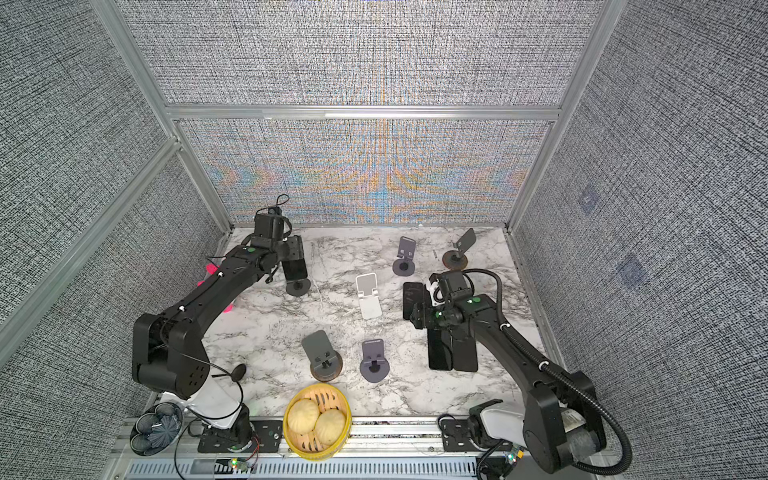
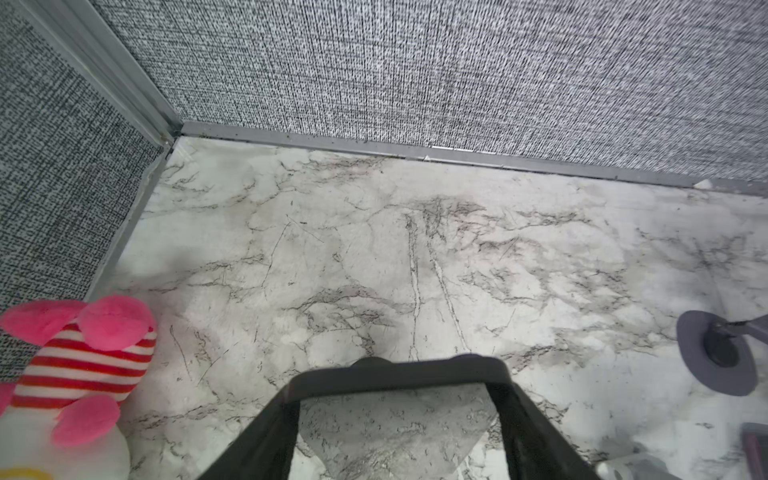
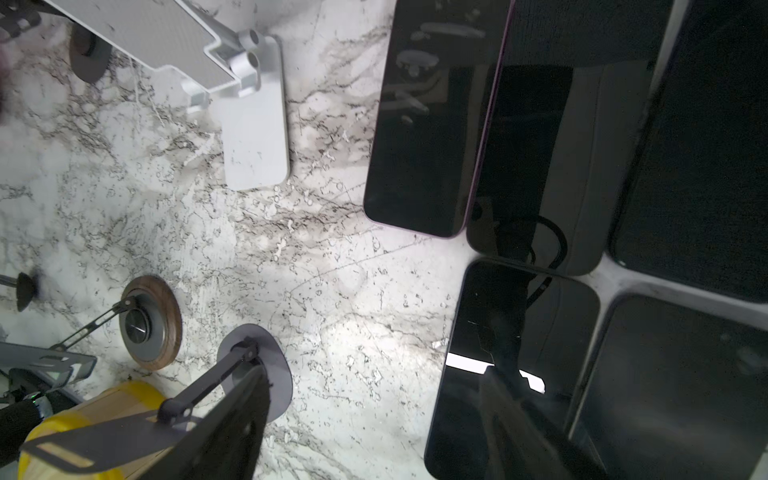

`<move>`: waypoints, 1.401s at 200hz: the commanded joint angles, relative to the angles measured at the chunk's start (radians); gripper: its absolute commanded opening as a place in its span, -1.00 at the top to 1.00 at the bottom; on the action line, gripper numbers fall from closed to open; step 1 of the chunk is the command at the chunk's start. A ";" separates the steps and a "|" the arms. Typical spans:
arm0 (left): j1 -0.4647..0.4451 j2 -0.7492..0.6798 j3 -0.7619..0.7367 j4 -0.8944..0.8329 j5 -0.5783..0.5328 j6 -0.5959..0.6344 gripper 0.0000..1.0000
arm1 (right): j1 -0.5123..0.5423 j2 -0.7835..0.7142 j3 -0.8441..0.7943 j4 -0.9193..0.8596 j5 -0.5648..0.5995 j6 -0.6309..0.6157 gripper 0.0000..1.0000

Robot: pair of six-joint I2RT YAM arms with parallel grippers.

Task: Remove the phone from the phone stand

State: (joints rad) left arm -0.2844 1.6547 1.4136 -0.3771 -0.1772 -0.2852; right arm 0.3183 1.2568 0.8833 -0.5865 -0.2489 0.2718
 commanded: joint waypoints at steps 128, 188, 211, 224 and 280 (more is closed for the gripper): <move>0.011 0.027 0.263 -0.388 0.664 0.036 -0.06 | 0.244 0.202 0.311 0.452 -0.187 0.039 -0.30; 0.011 0.039 0.225 -0.375 0.834 0.036 -0.05 | 0.310 0.381 0.422 0.536 -0.159 0.136 -0.23; 0.012 0.062 0.222 -0.367 0.871 0.025 -0.04 | 0.339 0.435 0.459 0.556 -0.165 0.149 -0.22; 0.012 0.071 0.222 -0.368 0.880 0.021 -0.02 | 0.350 0.454 0.477 0.556 -0.155 0.155 -0.19; 0.014 0.059 0.212 -0.364 0.867 0.022 -0.02 | 0.361 0.478 0.483 0.574 -0.132 0.173 0.43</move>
State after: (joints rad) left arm -0.2722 1.7237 1.6253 -0.7578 0.6617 -0.2623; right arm 0.6746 1.7321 1.3617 -0.0456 -0.3996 0.4324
